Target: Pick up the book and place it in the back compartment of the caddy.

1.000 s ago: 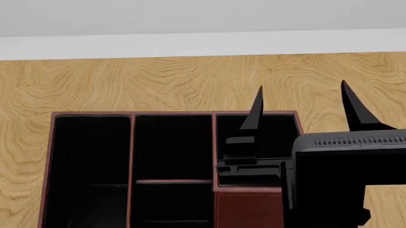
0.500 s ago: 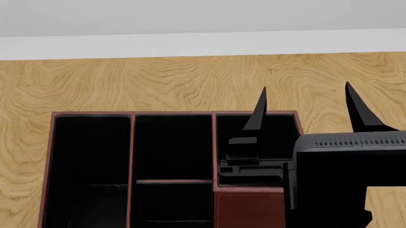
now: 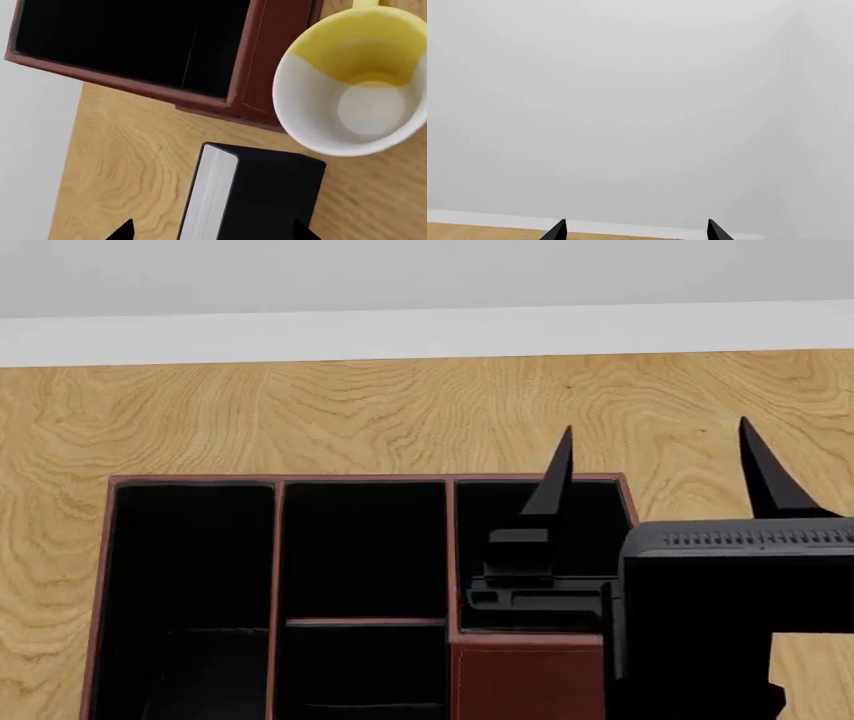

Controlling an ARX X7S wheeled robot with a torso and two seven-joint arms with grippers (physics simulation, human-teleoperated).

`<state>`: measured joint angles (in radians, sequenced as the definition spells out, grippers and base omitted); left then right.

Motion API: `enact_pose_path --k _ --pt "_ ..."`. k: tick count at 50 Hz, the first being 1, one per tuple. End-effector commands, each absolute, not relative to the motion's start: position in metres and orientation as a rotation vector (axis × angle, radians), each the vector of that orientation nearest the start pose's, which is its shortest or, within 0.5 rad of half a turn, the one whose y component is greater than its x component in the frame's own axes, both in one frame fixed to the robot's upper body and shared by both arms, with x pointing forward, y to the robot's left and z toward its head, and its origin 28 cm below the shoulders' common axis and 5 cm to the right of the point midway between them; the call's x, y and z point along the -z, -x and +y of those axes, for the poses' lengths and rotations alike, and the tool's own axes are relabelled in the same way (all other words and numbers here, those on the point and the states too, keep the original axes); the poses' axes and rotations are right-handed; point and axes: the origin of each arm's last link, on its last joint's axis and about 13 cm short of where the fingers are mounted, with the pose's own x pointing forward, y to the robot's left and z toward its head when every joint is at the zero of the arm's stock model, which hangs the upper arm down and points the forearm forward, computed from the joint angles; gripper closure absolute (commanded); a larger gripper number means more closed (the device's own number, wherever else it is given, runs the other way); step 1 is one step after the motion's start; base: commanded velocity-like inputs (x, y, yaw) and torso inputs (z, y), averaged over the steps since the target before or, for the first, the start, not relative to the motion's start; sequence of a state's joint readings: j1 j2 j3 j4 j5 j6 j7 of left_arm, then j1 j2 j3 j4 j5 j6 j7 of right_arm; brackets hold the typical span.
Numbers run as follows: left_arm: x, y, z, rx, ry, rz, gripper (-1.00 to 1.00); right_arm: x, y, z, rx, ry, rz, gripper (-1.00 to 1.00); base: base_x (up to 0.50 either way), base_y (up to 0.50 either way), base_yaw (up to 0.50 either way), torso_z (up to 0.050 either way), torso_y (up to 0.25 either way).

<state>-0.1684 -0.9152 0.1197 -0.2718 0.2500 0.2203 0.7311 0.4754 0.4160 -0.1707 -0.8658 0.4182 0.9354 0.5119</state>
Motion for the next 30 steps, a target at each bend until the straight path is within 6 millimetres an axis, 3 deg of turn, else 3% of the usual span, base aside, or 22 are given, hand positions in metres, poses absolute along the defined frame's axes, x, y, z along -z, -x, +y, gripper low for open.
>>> enact_pose_path --k 1,17,30 --pt "-0.104 -0.240 0.435 0.726 -1.121 0.401 -1.00 -0.211 -0.213 -0.108 0.104 0.191 -0.326 -1.00 0.00 0.00 0.00 0.000 0.000" --pt "-0.099 -0.252 0.433 0.748 -1.119 0.409 -1.00 -0.208 -0.210 -0.111 0.127 0.195 -0.317 -1.00 0.00 0.00 0.00 0.000 0.000" --pt "-0.089 -0.247 0.436 0.750 -1.104 0.431 -1.00 -0.208 -0.213 -0.109 0.125 0.201 -0.311 -1.00 0.00 0.00 0.00 0.000 0.000"
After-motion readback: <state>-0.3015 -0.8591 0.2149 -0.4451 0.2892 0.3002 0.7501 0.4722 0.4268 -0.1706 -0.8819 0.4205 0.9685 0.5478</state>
